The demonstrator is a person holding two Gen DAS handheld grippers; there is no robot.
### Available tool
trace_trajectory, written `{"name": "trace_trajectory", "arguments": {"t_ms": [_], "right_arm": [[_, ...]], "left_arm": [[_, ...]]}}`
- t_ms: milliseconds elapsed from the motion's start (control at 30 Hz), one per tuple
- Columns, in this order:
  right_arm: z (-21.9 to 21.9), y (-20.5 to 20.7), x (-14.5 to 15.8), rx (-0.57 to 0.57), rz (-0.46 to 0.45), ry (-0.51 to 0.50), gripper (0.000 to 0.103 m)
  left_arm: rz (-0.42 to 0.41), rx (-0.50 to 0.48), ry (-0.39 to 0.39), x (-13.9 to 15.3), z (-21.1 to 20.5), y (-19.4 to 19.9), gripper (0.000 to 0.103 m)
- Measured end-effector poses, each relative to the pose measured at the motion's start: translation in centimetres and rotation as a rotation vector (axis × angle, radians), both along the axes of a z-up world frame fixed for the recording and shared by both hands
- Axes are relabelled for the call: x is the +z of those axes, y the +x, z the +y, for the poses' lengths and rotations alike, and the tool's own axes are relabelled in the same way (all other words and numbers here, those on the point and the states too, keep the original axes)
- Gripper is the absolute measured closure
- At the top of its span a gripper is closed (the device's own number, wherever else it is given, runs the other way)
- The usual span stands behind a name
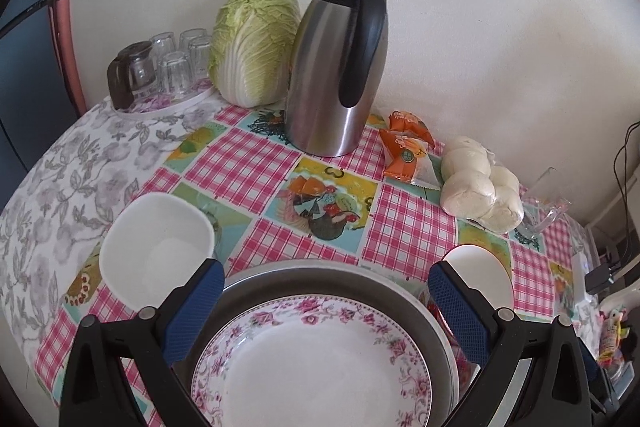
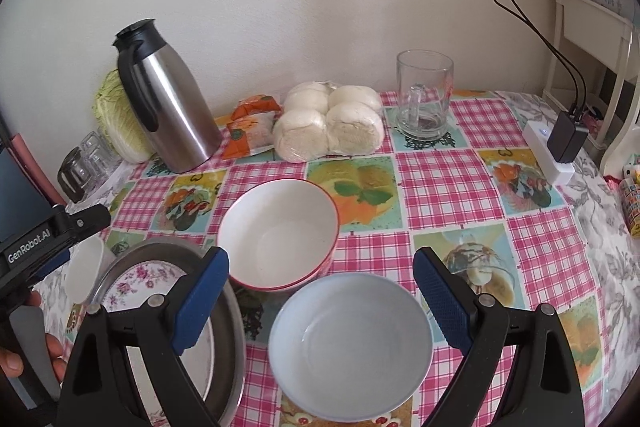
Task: Organize plates and bowls
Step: 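Move both tools to the rim of the red-rimmed white bowl, then close both tools on the rim of the red-rimmed white bowl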
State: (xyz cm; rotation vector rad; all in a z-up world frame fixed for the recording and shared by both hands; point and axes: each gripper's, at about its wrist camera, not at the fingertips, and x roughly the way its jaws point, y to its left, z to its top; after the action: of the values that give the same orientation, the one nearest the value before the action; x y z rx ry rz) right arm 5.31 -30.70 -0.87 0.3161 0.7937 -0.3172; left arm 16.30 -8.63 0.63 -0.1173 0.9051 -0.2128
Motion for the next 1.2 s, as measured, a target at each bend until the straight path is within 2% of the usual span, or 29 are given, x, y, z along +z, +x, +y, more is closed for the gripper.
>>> {"name": "trace_trajectory", "arguments": {"t_ms": [300, 633, 700, 767, 867, 967, 1033, 1133, 1200], "right_arm": [[-2.1, 1.5, -2.0, -0.040, 0.047, 0.071, 0.009], [-2.6, 3.1, -3.9, -0.060, 0.087, 0.065, 0.010], [-2.7, 3.4, -4.2, -0.058, 0.084, 0.065, 0.014], [-2.9, 3.6, -4.6, -0.064, 0.086, 0.063, 0.028], [-3.3, 4.0, -5.4, -0.060, 0.088, 0.073, 0.037], [-3.3, 4.4, -5.7, -0.050, 0.081, 0.080, 0.049], [-3.2, 4.6, -5.9, -0.042, 0.082, 0.073, 0.055], [-3.2, 4.8, -6.3, -0.034, 0.087, 0.076, 0.066], [-3.1, 4.7, -6.6, -0.023, 0.079, 0.099, 0.072]], "left_arm": [[0.015, -0.071, 0.060, -1.4, -3.2, 0.8, 0.000], [0.022, -0.134, 0.088, -3.2, -6.9, 1.1, 0.000], [0.024, -0.151, 0.089, -3.5, -7.7, 1.1, 0.002], [0.037, -0.168, 0.089, -4.1, -8.4, 1.2, 0.007], [0.089, -0.199, 0.055, -4.9, -9.0, 1.5, 0.014], [0.093, -0.203, 0.041, -5.1, -9.4, 1.7, 0.017], [0.101, -0.213, 0.050, -5.5, -9.8, 1.8, 0.031], [0.083, -0.226, 0.084, -5.6, -10.5, 1.7, 0.040], [0.090, -0.249, 0.070, -5.9, -10.8, 1.6, 0.044]]}}
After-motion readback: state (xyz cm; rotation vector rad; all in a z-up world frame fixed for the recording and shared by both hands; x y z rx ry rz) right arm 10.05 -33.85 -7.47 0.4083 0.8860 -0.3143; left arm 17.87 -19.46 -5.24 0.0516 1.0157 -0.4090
